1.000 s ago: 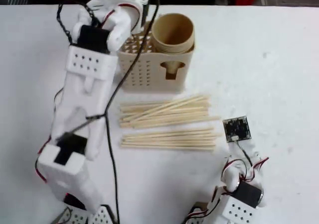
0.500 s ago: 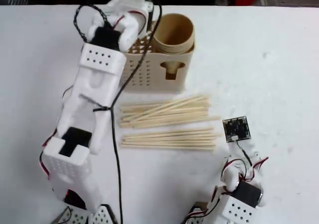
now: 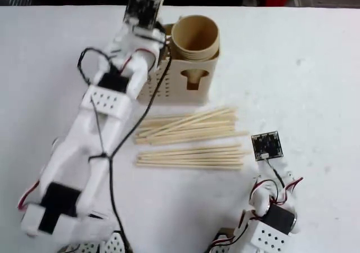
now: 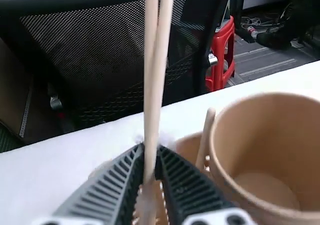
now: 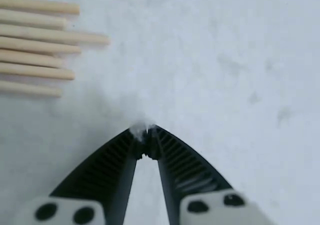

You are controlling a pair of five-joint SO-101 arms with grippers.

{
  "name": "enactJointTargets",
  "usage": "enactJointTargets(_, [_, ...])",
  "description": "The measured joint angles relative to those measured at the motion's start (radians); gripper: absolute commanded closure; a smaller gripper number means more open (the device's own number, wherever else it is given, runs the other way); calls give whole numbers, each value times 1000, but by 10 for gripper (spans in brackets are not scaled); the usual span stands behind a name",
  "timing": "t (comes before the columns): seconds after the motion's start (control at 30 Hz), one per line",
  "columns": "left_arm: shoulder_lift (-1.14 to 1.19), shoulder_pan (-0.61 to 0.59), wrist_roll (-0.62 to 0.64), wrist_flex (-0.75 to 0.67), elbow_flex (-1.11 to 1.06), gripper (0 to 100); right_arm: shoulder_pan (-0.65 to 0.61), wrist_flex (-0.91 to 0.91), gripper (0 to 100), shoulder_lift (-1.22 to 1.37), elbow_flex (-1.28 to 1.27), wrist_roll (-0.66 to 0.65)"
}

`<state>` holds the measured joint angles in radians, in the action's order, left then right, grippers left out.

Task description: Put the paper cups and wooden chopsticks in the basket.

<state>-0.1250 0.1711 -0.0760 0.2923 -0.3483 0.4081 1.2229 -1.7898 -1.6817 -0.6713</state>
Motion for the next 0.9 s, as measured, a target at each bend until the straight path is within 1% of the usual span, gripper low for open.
enactJointTargets(0.03, [-29,0,0,-9,-38,819,0,0,983,0,0,0])
enactJointTargets(0.07, [-54,0,-2,-17,-66,817,0,0,983,0,0,0])
enactJointTargets(0.23, [-146,-3,-2,-15,-104,862,0,0,983,0,0,0])
enactJointTargets(0.37, [-224,-20,-2,43,-104,865,0,0,983,0,0,0])
enactJointTargets(0.63, [-430,-87,-2,308,-104,865,0,0,983,0,0,0])
enactJointTargets(0.83, [-496,-152,-2,522,-104,865,0,0,983,0,0,0])
enactJointTargets(0.9, [-497,-153,-2,594,-104,865,0,0,983,0,0,0])
